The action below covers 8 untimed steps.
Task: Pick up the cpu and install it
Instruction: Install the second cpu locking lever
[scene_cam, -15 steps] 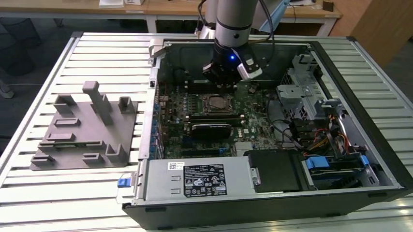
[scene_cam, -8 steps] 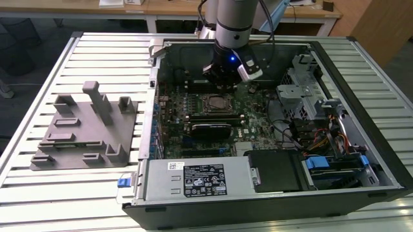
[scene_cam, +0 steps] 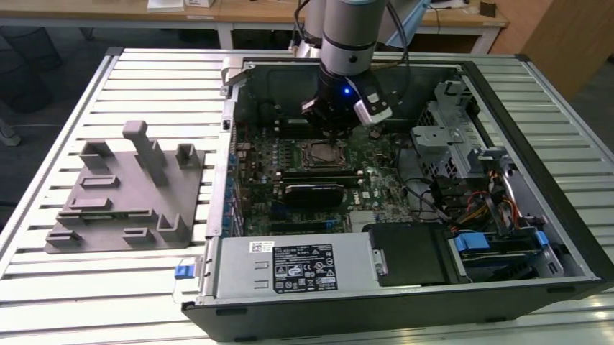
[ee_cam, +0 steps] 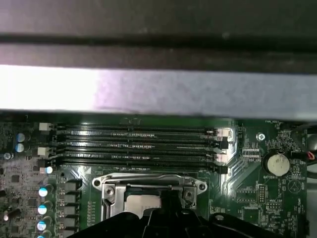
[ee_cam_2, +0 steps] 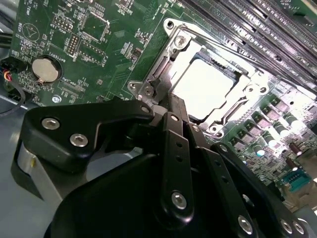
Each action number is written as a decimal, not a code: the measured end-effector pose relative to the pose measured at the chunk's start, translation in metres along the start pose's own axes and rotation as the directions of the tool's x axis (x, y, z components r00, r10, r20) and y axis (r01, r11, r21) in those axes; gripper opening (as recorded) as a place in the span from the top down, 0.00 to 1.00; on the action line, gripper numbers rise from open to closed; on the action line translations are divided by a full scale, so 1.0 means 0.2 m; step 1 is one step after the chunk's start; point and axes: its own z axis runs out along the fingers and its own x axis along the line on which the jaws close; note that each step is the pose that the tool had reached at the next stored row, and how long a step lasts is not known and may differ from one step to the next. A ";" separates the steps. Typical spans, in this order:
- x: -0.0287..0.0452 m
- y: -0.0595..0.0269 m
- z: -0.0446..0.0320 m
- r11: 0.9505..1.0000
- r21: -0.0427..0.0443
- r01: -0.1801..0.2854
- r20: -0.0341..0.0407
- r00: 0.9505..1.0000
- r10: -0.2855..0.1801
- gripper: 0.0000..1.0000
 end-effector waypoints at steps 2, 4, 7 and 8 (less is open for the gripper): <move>0.000 0.001 -0.021 1.000 0.000 0.000 0.000 1.000 0.000 0.89; 0.000 0.002 -0.052 1.000 0.000 0.000 0.000 1.000 0.000 0.89; 0.000 0.004 -0.085 1.000 0.000 0.000 0.000 1.000 0.000 0.89; 0.000 0.004 -0.086 1.000 0.000 0.000 0.000 1.000 0.000 0.89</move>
